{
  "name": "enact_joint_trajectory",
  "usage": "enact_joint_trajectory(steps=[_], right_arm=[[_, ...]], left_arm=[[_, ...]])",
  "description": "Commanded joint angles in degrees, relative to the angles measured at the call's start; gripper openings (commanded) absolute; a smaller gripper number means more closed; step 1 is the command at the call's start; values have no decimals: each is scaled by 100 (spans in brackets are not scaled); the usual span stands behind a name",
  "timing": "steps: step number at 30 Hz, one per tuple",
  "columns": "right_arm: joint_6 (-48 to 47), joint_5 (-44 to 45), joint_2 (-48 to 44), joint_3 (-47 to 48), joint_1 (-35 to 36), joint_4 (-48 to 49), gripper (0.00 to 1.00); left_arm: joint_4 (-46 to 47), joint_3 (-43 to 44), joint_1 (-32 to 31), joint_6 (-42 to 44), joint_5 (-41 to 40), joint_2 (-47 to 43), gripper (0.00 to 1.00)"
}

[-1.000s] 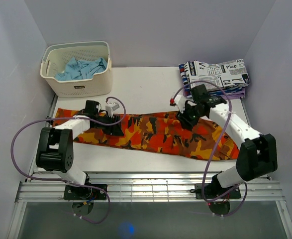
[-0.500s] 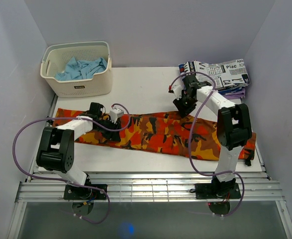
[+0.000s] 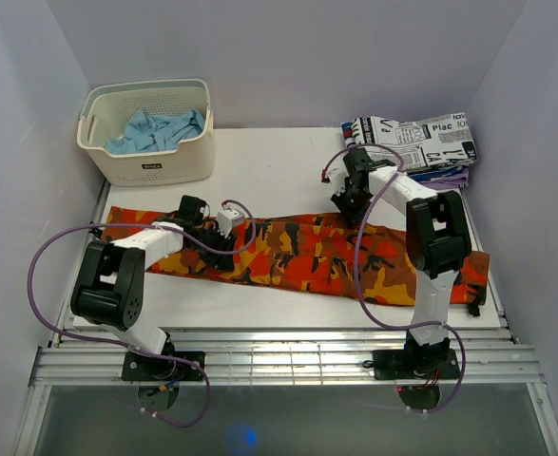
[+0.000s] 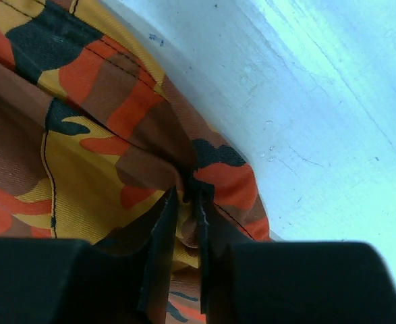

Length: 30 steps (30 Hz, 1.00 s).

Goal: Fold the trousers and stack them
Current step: Fold the trousers

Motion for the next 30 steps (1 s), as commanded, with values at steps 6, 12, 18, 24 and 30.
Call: enact_joint_trajectory(steps=[6, 12, 18, 24, 30], right_arm=[[-32, 84, -281, 551, 2, -37, 8], [-260, 663, -441, 570, -15, 446, 8], [-252, 1446, -318, 105, -103, 1332, 8], [-208, 1623, -63, 7, -138, 1695, 8], [-111, 1149, 192, 586, -103, 1547, 19]], left_arm=[[-138, -138, -52, 214, -493, 550, 23], [-261, -384, -52, 443, -748, 743, 7], [-305, -473, -61, 470, -959, 866, 0], [-261, -561, -52, 391, -951, 1042, 0], [-191, -587, -52, 321, -942, 1016, 0]])
